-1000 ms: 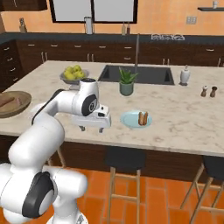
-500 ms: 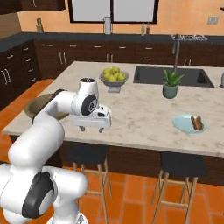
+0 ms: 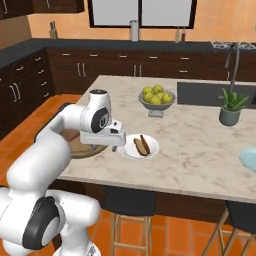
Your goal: Place one bun and one sausage from the bowl on each plate.
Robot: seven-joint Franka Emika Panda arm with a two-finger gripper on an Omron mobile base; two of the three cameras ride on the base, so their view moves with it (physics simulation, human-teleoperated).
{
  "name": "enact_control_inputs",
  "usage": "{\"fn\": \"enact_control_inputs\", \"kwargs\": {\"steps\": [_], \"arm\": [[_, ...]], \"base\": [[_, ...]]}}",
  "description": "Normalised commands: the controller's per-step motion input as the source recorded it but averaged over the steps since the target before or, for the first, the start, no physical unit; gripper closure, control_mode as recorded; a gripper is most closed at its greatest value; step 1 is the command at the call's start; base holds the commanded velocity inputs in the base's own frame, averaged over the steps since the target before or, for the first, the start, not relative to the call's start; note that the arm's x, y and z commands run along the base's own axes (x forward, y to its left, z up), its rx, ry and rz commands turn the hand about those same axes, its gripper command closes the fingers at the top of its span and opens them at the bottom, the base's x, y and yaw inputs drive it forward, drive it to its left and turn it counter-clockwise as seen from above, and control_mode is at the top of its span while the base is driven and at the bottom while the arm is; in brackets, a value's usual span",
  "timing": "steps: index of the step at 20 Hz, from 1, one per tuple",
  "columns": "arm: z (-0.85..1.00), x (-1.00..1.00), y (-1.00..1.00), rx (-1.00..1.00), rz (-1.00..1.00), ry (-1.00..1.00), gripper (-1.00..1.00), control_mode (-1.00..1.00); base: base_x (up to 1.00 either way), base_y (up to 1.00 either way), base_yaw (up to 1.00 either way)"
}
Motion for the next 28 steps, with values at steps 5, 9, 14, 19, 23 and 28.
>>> {"fn": "enact_control_inputs", "kwargs": {"steps": [5,9,14,19,23,28], "arm": [[0.0,0.0,0.0,0.0,0.0,0.0,-1.0,1.0],[-0.01,0.16,0.23,0.0,0.09,-0.03,-1.0,-1.0],[0.0,0.6,0.86,0.0,0.17,-0.15,-1.0,-1.0],[-0.32,1.0,1.0,0.0,0.19,-0.04,-1.0,-1.0],[-0.43,1.0,0.97,0.0,0.02,-0.06,-1.0,-1.0],[-0.47,0.64,0.04,-0.04,0.0,0.09,-1.0,-1.0]], "base": [[0.54,-0.03,0.05],[0.09,0.0,0.02],[0.0,0.0,0.0],[0.0,0.0,0.0],[0.0,0.0,0.0],[0.0,0.0,0.0]]}}
